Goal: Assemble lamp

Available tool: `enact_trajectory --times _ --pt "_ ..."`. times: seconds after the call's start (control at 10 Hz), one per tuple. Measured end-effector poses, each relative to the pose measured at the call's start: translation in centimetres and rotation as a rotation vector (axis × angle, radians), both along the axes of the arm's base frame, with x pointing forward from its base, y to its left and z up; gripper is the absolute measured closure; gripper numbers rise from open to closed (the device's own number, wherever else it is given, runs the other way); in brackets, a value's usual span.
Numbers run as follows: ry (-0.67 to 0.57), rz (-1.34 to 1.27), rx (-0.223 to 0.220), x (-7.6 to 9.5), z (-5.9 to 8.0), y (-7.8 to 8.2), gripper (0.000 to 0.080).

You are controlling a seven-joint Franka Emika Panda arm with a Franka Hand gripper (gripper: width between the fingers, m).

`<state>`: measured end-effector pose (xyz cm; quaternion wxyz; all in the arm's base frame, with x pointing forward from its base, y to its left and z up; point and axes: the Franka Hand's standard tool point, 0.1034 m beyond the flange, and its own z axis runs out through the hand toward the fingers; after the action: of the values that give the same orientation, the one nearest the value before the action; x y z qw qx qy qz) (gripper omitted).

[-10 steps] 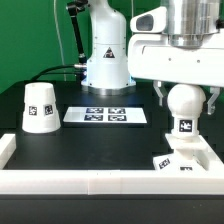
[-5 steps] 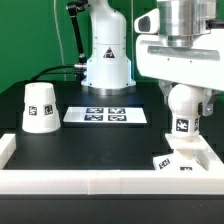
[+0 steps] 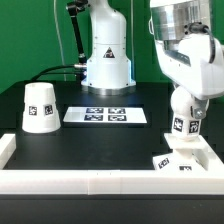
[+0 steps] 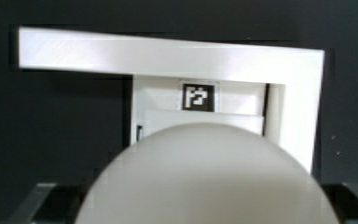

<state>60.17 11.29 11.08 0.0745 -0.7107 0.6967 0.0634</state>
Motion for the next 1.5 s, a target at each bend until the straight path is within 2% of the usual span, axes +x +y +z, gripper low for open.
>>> enact_trajectory --times 0.1,0.2,0.3,0.6,1.0,1.2,1.5 --pt "-0.001 0.008 0.001 -0.01 0.0 0.08 0.021" --pt "-0.007 0.037 0.0 -0.02 0.0 0.1 0.0115" --pt "-0.015 0.078 0.0 -0.03 0.0 0.15 0.0103" --pt "-0.068 0.407 -0.003 -0.2 0.43 0.28 0.0101" --pt "-0.124 0.748 -0.011 -0.88 0.16 -0.14 0.0101" --pt "-0.165 0.951 -0.023 -0.69 0.65 -0.42 0.0101" --pt "-0.202 1.157 -0.023 -0.73 0.48 -0.48 0.0101"
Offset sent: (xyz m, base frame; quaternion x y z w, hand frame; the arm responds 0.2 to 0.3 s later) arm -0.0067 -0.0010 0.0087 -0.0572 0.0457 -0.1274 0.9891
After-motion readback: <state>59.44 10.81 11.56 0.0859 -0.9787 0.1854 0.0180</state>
